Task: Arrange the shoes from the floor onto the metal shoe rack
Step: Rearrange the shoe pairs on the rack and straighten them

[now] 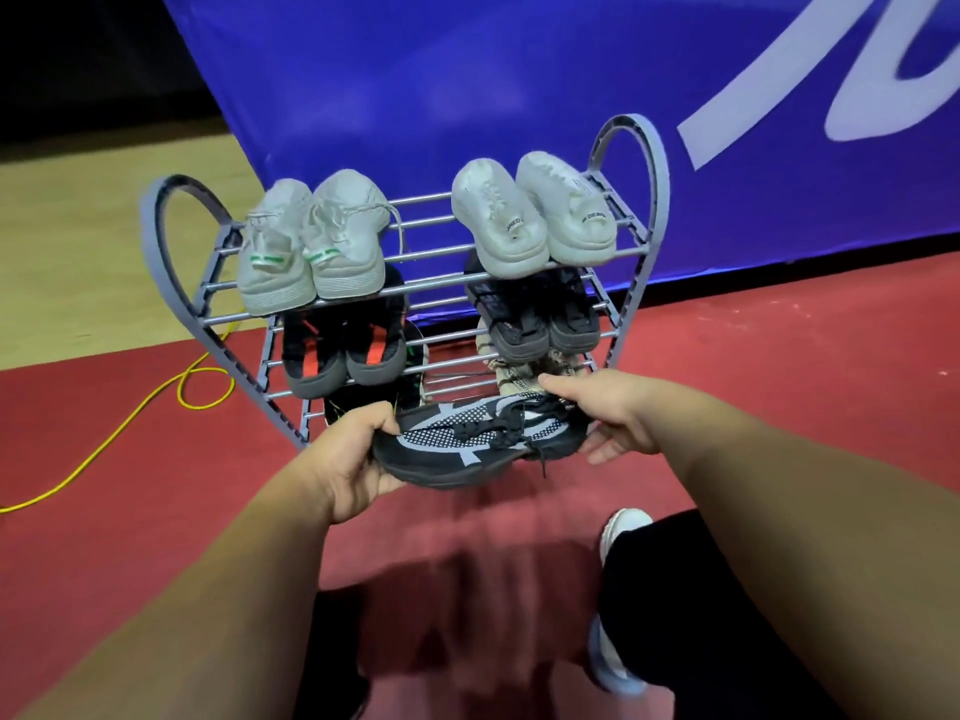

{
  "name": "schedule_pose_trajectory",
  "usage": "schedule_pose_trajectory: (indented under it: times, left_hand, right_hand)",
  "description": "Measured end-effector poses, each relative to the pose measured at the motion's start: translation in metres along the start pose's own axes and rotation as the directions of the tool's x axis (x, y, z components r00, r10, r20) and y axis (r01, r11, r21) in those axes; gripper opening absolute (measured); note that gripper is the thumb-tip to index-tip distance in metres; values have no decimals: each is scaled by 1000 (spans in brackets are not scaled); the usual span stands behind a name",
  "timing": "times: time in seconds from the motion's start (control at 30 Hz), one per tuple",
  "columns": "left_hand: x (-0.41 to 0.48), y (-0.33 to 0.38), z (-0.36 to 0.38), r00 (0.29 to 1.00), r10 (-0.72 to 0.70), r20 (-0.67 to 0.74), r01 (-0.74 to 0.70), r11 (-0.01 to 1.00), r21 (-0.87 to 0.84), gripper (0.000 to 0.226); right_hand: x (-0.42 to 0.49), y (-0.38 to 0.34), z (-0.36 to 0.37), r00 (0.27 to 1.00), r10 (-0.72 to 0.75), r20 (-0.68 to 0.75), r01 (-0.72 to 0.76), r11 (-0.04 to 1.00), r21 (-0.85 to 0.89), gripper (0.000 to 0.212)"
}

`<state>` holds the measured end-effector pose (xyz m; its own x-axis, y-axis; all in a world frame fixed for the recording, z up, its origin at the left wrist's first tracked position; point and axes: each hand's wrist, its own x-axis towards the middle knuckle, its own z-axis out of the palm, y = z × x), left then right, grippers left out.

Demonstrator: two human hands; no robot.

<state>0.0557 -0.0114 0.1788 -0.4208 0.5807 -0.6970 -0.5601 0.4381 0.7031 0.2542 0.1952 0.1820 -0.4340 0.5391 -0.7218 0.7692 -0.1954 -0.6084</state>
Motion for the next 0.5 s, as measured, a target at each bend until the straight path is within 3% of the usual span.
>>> schedule_pose_trajectory:
  times: [0.2, 0.4, 0.5]
  left_hand:
    - [14, -5, 3, 992, -6, -124, -10, 992, -127, 33]
    - [20, -9, 14, 990, -14, -141, -22, 967, -254, 31]
    - [22, -10, 19, 989, -1, -145, -41, 958, -284, 27]
  right_hand:
    - [8, 5, -5, 999, 20, 46, -15, 994, -106, 56]
    - [2, 4, -3, 986, 73, 149, -46, 984, -174, 45]
    - [-3, 3, -3, 971, 103, 217, -65, 982, -175, 51]
